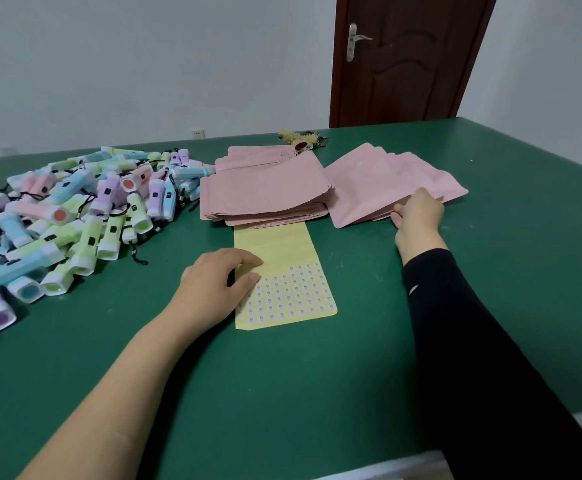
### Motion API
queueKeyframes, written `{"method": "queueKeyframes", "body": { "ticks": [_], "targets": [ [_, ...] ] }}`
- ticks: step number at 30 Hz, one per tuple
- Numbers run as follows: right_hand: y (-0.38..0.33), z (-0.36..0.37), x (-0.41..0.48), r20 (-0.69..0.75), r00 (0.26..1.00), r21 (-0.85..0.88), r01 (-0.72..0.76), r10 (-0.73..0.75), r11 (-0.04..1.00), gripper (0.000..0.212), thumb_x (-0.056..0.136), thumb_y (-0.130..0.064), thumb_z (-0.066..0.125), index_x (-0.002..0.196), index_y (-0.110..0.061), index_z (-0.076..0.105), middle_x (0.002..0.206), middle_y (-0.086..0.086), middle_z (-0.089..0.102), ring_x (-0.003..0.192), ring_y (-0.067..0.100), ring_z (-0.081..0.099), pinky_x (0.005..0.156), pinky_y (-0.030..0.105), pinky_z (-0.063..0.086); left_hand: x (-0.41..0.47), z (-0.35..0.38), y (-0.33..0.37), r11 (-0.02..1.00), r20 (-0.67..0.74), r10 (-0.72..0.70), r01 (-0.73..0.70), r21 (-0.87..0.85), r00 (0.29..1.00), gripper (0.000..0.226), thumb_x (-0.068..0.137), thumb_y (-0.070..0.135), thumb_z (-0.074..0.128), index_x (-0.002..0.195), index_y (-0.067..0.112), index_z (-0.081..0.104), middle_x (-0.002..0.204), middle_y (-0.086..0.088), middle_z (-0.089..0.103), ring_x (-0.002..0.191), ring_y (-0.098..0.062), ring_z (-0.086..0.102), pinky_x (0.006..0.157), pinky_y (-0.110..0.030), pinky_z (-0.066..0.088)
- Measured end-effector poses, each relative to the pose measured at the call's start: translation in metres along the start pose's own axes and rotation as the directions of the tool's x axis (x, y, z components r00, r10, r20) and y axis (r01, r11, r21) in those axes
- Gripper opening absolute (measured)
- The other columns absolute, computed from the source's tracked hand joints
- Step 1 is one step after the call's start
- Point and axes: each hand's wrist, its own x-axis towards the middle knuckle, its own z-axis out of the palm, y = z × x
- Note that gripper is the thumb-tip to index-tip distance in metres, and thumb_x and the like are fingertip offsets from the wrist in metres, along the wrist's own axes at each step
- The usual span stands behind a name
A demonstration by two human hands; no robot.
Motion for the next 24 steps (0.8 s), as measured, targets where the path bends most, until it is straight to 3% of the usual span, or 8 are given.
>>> {"method": "queueKeyframes", "body": {
  "ticks": [3, 6, 9, 11, 13, 16, 21, 24],
  "targets": [
    [0.001, -0.002, 0.008, -0.003, 1.000, 0.037, 0.001, -0.001, 0.999, 0.026, 0.100, -0.011, 0.036, 0.122, -0.003, 0.047, 0.098, 0.009, 0.058, 0.080, 0.019, 0.060, 0.085, 0.030, 0.053, 0.000, 0.000, 0.000, 1.000, -0.001, -0.002, 0.002, -0.001, 1.000, 0.024, 0.097, 0.035, 0.055, 0.120, 0.036, 0.062, 0.128, 0.018, 0.059, 0.125, -0.013, 0.048, 0.107, -0.049, 0.037],
    [0.006, -0.004, 0.012, -0.124, 0.977, -0.139, 0.156, -0.173, 0.978, 0.032, 0.094, -0.007, 0.037, 0.123, -0.007, 0.050, 0.117, 0.010, 0.053, 0.086, 0.025, 0.053, 0.078, 0.029, 0.049, 0.000, 0.000, 0.000, 1.000, 0.000, -0.003, 0.003, 0.005, 1.000, 0.024, 0.097, 0.036, 0.055, 0.120, 0.037, 0.061, 0.128, 0.018, 0.058, 0.125, -0.013, 0.048, 0.107, -0.050, 0.037],
    [0.007, -0.004, 0.013, -0.093, 0.948, -0.294, 0.265, -0.304, 0.918, 0.023, 0.088, -0.001, 0.039, 0.075, -0.019, 0.045, 0.090, 0.008, 0.041, 0.075, 0.025, 0.037, 0.059, 0.030, 0.036, 0.000, -0.001, 0.001, 1.000, 0.005, 0.000, 0.000, 0.007, 1.000, 0.024, 0.097, 0.036, 0.055, 0.120, 0.037, 0.061, 0.129, 0.017, 0.058, 0.125, -0.013, 0.048, 0.107, -0.050, 0.037],
    [0.007, -0.005, 0.015, 0.008, 0.968, -0.289, 0.242, -0.250, 0.926, 0.033, 0.090, -0.001, 0.044, 0.066, -0.021, 0.037, 0.072, 0.006, 0.040, 0.073, 0.024, 0.042, 0.058, 0.032, 0.039, -0.001, -0.001, 0.002, 1.000, 0.005, 0.005, -0.005, 0.010, 1.000, 0.024, 0.097, 0.035, 0.055, 0.120, 0.036, 0.061, 0.128, 0.017, 0.058, 0.125, -0.013, 0.048, 0.107, -0.049, 0.037],
    [0.004, -0.007, 0.016, 0.026, 0.980, -0.281, 0.199, -0.200, 0.939, 0.026, 0.095, -0.006, 0.046, 0.073, -0.020, 0.046, 0.077, 0.000, 0.050, 0.079, 0.024, 0.052, 0.066, 0.030, 0.047, -0.002, -0.002, 0.004, 1.000, -0.024, 0.013, -0.013, -0.009, 1.000, 0.024, 0.097, 0.032, 0.056, 0.120, 0.033, 0.062, 0.129, 0.015, 0.058, 0.126, -0.013, 0.047, 0.108, -0.049, 0.036],
    [0.000, -0.015, 0.025, -0.169, 0.941, -0.313, 0.231, -0.294, 0.921, 0.019, 0.094, -0.007, 0.040, 0.085, -0.014, 0.055, 0.105, 0.005, 0.049, 0.065, 0.019, 0.052, 0.064, 0.031, 0.044, -0.003, -0.004, 0.018, 0.995, -0.137, 0.077, -0.084, -0.050, 0.988, 0.025, 0.097, 0.024, 0.058, 0.121, 0.027, 0.064, 0.132, 0.009, 0.057, 0.129, -0.013, 0.045, 0.113, -0.041, 0.033],
    [-0.020, -0.037, 0.056, -0.183, 0.953, -0.289, 0.183, -0.242, 0.940, 0.040, 0.087, 0.003, 0.038, 0.122, -0.003, 0.057, 0.125, 0.013, 0.055, 0.066, 0.021, 0.057, 0.064, 0.032, 0.056, 0.026, 0.014, 0.087, 0.964, -0.084, 0.233, -0.242, -0.111, 0.969, 0.029, 0.095, 0.020, 0.062, 0.123, 0.023, 0.063, 0.128, 0.016, 0.051, 0.128, 0.001, 0.039, 0.095, 0.005, 0.013],
    [-0.027, -0.040, 0.066, -0.092, 0.973, -0.294, 0.176, -0.211, 0.939, 0.044, 0.088, 0.005, 0.037, 0.124, -0.009, 0.056, 0.110, 0.008, 0.059, 0.050, 0.014, 0.054, 0.048, 0.024, 0.049, 0.069, 0.037, 0.129, 0.975, 0.038, 0.209, -0.206, -0.080, 0.977, 0.046, 0.094, 0.024, 0.063, 0.138, 0.017, 0.051, 0.148, 0.001, 0.046, 0.137, -0.015, 0.040, 0.098, -0.008, 0.020]
  ]
}}
